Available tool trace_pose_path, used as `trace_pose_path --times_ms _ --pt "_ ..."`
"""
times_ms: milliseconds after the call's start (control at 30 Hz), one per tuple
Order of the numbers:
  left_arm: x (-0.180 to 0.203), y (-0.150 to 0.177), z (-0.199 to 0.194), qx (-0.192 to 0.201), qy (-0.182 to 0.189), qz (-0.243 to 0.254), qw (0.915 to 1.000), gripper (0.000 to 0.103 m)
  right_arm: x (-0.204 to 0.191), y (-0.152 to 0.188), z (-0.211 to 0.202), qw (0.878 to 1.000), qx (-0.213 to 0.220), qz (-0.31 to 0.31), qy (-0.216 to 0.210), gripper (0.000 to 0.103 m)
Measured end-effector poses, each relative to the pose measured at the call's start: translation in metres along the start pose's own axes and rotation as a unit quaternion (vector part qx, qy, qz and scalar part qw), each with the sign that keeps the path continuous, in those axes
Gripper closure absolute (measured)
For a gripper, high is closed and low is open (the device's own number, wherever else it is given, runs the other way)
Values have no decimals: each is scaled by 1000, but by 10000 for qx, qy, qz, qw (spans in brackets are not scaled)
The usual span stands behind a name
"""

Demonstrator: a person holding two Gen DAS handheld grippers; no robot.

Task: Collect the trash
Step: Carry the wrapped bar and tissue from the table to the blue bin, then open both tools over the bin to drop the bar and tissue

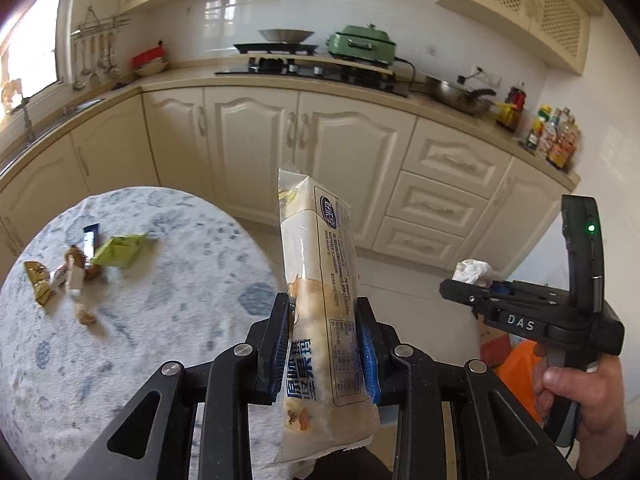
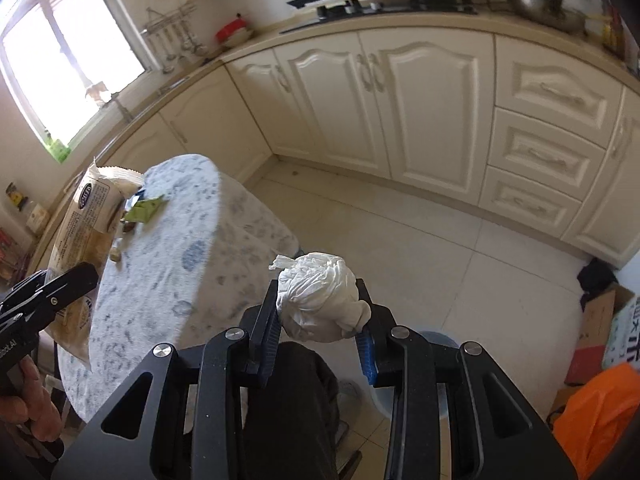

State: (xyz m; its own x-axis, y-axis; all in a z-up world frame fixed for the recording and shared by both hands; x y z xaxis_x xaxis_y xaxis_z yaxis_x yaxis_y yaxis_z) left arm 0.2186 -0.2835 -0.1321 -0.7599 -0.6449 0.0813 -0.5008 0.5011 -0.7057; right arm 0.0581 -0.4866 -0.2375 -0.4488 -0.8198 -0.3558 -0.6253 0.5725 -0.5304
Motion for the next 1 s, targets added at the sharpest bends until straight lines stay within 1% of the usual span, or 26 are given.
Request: trace_pose_path --times_ms 133,233,333,467,567,667,700,800,833,867,900,933,967,1000 --pt "45 3 41 -405 345 367 9979 75 47 23 12 9983 -216 461 269 70" --pt "77 10 76 -766 571 604 9936 75 78 42 26 9952 -428 754 447 70" --pt "97 18 114 -1205 761 700 9873 75 101 60 41 9912 -647 1032 525 70" --pt "114 25 160 -1717 947 721 9779 76 126 79 58 9853 -911 1322 579 70" --pt "125 28 188 -2034 1060 728 9706 76 141 91 66 9814 -1038 1504 591 70" --pt "139 27 209 -2268 1162 733 9642 75 151 99 71 9781 -1113 1646 625 67" --pt "138 22 218 -2320 1176 733 9628 75 155 101 72 9768 -1140 1690 657 67" --pt "142 14 234 -2396 1118 796 9611 73 164 107 74 9741 -1170 1801 702 67" --pt "143 12 239 -2411 1104 802 9608 68 166 108 74 9731 -1176 1841 731 64" --pt "144 11 241 -2425 1090 802 9607 56 168 111 74 9719 -1184 1883 772 55" --pt "146 12 245 -2420 1052 811 9611 48 172 113 73 9703 -1195 1932 832 50" --pt "147 9 247 -2375 995 817 9628 34 176 115 73 9688 -1196 1980 885 39" --pt "147 5 248 -2292 932 835 9653 24 181 116 74 9678 -1187 2026 906 32" --pt "148 6 246 -2233 896 866 9667 22 183 118 74 9670 -1178 2075 894 29"
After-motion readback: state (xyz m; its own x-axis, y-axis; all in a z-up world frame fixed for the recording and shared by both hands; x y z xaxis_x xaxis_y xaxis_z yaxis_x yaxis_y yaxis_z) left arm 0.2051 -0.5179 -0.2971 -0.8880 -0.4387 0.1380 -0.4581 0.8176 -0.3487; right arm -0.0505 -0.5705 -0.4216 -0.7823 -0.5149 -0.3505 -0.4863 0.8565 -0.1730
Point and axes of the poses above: each gripper's, at about its wrist camera, not at the fingertips, and z roughly the way its jaws point, x to its right, y to its underside, the point moved 6 cm from there along z, roughly the way its jaws point, and after that the axes turned 5 degrees about -y, right-handed, at the moved point
